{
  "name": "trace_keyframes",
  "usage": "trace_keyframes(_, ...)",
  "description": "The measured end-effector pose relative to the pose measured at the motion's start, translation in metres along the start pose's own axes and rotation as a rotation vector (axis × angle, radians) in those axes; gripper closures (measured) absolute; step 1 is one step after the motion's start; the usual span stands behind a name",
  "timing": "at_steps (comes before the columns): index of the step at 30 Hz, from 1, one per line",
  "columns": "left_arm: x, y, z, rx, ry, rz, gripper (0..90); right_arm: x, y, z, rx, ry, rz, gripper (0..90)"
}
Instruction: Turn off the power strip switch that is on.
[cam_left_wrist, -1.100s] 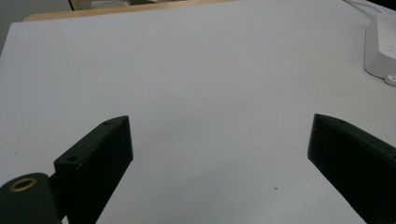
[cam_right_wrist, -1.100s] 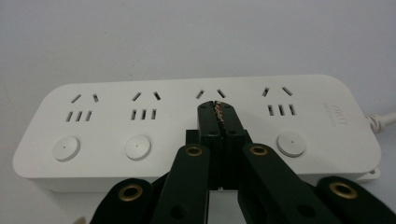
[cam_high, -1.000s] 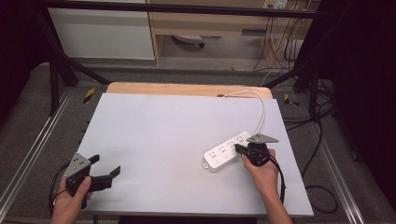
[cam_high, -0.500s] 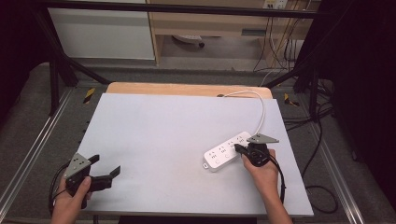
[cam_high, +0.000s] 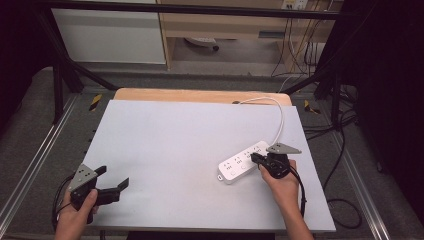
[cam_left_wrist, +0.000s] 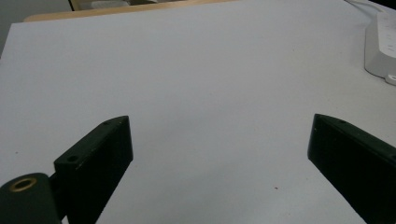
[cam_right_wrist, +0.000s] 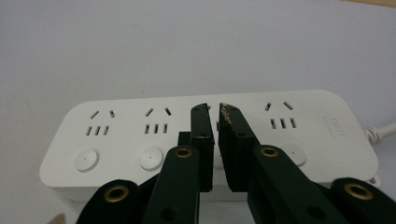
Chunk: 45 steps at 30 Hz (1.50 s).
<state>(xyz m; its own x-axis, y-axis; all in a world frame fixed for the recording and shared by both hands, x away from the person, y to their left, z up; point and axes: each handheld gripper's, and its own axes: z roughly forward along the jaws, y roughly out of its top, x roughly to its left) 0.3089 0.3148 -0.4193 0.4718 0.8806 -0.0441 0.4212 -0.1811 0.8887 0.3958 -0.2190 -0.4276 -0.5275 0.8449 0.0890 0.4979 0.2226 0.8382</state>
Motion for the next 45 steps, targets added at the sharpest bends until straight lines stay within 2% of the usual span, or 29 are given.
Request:
trace_keyframes(16,0.000,0.000,0.000,0.001,-0.001,0.001,6.4,-0.002,0.002,-0.006,-0.029,0.003,0.014,75.5)
trace_keyframes(29,0.000,0.000,0.000,0.003,-0.001,0.002,6.4,-0.002,0.003,-0.009,-0.073,-0.012,0.024,63.9)
trace_keyframes(40,0.000,0.000,0.000,-0.002,0.002,-0.002,6.4,-0.005,0.005,-0.011,-0.109,-0.028,0.066,46.9)
trace_keyframes(45,0.000,0.000,0.000,-0.002,0.001,-0.002,6.4,-0.006,0.005,-0.011,-0.108,-0.037,0.073,41.4)
